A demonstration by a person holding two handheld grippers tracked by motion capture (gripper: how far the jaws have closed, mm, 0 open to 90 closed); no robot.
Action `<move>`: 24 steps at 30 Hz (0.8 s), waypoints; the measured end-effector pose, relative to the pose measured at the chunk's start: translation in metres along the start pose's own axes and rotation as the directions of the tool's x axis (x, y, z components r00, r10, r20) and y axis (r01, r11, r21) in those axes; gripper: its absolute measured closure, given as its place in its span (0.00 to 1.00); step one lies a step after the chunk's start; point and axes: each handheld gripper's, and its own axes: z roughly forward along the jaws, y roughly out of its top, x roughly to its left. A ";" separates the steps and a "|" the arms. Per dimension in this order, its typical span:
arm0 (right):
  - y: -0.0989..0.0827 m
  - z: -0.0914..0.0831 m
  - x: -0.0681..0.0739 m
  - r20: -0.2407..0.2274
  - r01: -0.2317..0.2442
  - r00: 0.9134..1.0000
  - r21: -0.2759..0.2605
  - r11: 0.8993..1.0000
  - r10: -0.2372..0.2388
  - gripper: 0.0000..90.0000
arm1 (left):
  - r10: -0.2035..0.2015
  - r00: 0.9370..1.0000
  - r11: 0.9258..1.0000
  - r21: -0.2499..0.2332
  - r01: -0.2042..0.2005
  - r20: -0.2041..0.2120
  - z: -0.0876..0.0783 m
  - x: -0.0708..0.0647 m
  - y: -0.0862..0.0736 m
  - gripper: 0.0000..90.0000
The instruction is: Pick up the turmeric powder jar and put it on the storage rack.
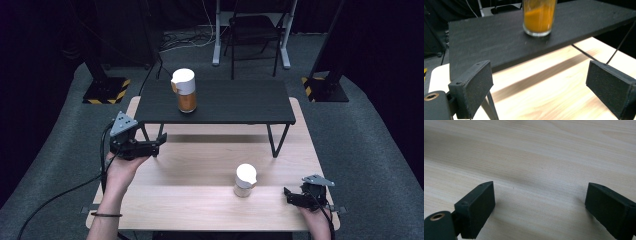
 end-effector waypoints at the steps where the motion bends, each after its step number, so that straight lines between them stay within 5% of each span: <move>1: 0.000 0.000 0.000 0.000 0.000 1.000 0.000 1.000 0.000 0.09 | 0.000 1.000 1.000 0.000 0.000 -0.005 -0.001 -0.001 -0.005 0.07; 9: 0.000 0.000 0.000 0.000 0.001 1.000 0.000 1.000 -0.001 0.09 | -0.011 0.999 0.999 0.036 0.012 -0.036 -0.002 -0.001 -0.043 0.07; 24: 0.000 0.000 0.000 -0.001 0.001 1.000 0.000 1.000 -0.001 0.09 | 0.005 0.998 0.998 0.061 -0.001 -0.056 -0.005 -0.006 -0.091 0.08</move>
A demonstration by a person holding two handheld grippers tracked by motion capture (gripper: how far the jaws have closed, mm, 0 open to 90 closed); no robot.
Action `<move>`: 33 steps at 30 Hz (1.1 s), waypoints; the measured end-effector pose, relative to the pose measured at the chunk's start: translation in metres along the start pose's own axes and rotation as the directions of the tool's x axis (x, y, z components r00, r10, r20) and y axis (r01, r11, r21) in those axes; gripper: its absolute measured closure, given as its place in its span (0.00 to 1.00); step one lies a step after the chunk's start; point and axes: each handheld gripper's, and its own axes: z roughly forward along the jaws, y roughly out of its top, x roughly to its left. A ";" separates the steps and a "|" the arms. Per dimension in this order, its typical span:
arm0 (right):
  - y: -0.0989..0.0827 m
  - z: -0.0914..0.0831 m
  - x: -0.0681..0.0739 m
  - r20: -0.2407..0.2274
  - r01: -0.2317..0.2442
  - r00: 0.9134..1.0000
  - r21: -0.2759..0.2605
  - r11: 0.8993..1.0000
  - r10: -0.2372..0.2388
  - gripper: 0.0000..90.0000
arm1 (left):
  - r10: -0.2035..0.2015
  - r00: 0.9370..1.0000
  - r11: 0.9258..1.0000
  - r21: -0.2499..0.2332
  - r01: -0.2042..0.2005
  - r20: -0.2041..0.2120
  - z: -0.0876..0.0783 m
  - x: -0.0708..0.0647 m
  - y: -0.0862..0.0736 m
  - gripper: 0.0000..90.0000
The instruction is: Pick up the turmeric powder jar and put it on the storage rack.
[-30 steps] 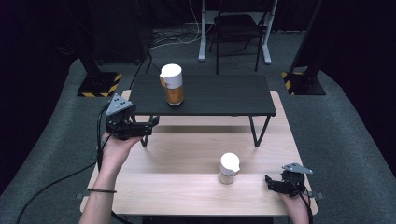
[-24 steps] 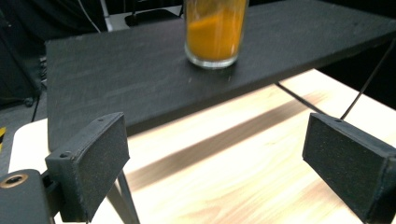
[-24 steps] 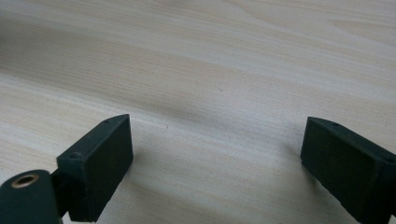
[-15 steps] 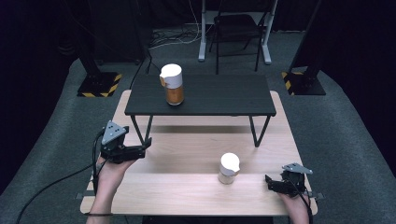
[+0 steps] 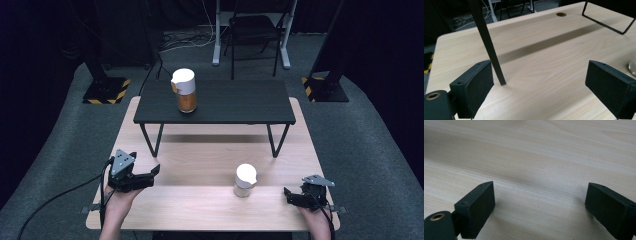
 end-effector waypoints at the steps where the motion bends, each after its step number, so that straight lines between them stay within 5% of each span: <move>1: 0.000 0.000 0.000 0.000 0.000 1.000 0.000 1.000 0.000 0.09 | -0.001 1.000 1.000 0.001 0.001 0.000 0.000 0.001 -0.003 0.08; 20: 0.000 0.000 0.000 -0.001 0.001 1.000 0.001 1.000 -0.001 0.09 | -0.059 0.998 0.994 0.092 0.062 -0.035 0.024 0.011 -0.044 0.10; 33: 0.000 0.000 0.000 -0.002 0.002 1.000 0.002 1.000 -0.002 0.08 | -0.087 0.996 0.975 0.203 0.092 -0.033 0.047 0.020 -0.055 0.10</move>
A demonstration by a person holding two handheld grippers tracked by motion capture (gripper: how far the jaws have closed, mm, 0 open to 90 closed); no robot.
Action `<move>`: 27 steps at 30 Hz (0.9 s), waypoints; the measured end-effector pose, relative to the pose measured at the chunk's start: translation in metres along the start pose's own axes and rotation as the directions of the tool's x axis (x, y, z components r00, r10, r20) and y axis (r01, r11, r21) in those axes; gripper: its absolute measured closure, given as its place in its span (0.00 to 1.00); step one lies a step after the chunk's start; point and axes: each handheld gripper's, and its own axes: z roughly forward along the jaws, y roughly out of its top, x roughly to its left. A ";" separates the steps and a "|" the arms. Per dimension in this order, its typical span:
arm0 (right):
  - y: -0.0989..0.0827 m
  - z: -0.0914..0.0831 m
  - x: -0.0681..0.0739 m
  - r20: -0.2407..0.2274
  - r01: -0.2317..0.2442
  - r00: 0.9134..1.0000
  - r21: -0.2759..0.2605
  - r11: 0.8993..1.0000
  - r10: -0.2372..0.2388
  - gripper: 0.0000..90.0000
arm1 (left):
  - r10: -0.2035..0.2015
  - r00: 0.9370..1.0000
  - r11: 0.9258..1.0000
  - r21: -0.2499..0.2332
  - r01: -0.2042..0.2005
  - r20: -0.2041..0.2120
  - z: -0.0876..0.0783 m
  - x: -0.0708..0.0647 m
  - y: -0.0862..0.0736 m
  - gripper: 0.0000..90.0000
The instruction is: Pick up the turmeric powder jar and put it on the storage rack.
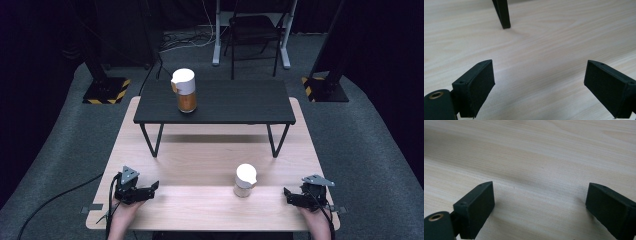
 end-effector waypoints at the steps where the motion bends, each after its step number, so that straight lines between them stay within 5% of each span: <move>1: 0.000 0.000 0.000 0.000 0.000 1.000 0.000 1.000 0.000 0.08 | -0.003 1.000 1.000 0.011 0.003 0.002 0.001 0.002 0.000 0.10; 11: 0.000 0.000 0.000 0.000 0.000 1.000 0.000 1.000 0.000 0.08 | -0.018 1.000 0.998 0.063 0.018 0.013 0.011 0.007 0.000 0.10; 19: 0.000 0.000 0.000 0.000 0.001 1.000 0.000 1.000 -0.001 0.08 | 0.035 0.999 0.995 0.089 -0.033 -0.023 0.015 -0.004 0.004 0.09; 27: 0.000 0.000 0.000 0.000 0.001 1.000 0.000 1.000 -0.001 0.08 | 0.028 0.999 0.996 0.091 -0.025 -0.030 0.016 -0.005 0.004 0.08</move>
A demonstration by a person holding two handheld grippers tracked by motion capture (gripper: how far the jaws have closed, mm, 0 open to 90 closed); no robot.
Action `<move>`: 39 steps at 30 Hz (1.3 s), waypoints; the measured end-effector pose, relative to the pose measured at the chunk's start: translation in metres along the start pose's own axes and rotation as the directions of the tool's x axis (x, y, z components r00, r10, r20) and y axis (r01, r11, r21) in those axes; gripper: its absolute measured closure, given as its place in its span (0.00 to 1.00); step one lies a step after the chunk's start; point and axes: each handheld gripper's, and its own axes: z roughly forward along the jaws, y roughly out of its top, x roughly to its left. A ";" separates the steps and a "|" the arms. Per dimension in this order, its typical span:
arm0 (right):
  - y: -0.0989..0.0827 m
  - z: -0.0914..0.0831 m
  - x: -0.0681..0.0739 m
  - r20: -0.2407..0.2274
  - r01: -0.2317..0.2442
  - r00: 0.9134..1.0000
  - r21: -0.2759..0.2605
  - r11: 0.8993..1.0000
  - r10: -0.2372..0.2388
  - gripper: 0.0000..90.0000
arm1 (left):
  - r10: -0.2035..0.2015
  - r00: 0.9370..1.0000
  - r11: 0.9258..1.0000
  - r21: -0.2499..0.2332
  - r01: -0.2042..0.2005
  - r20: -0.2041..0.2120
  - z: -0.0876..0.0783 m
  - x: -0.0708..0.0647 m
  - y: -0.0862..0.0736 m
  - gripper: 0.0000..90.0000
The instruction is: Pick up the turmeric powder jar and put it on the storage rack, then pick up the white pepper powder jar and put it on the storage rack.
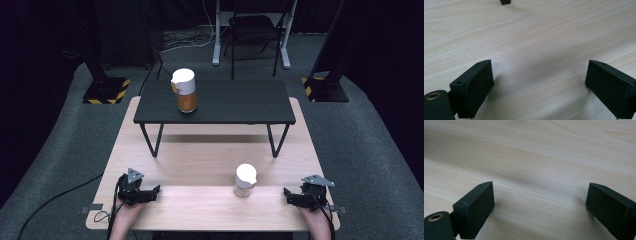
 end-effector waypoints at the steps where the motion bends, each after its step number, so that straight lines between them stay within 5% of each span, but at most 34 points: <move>1: 0.000 0.000 0.000 0.000 0.000 1.000 0.000 1.000 0.000 0.08 | 0.000 1.000 1.000 0.000 0.000 0.000 0.000 0.000 0.000 0.08; 39: -0.001 -0.001 -0.001 -0.002 0.001 1.000 -0.002 1.000 -0.001 0.10 | -0.004 1.000 1.000 0.003 0.004 -0.003 0.000 -0.002 0.000 0.06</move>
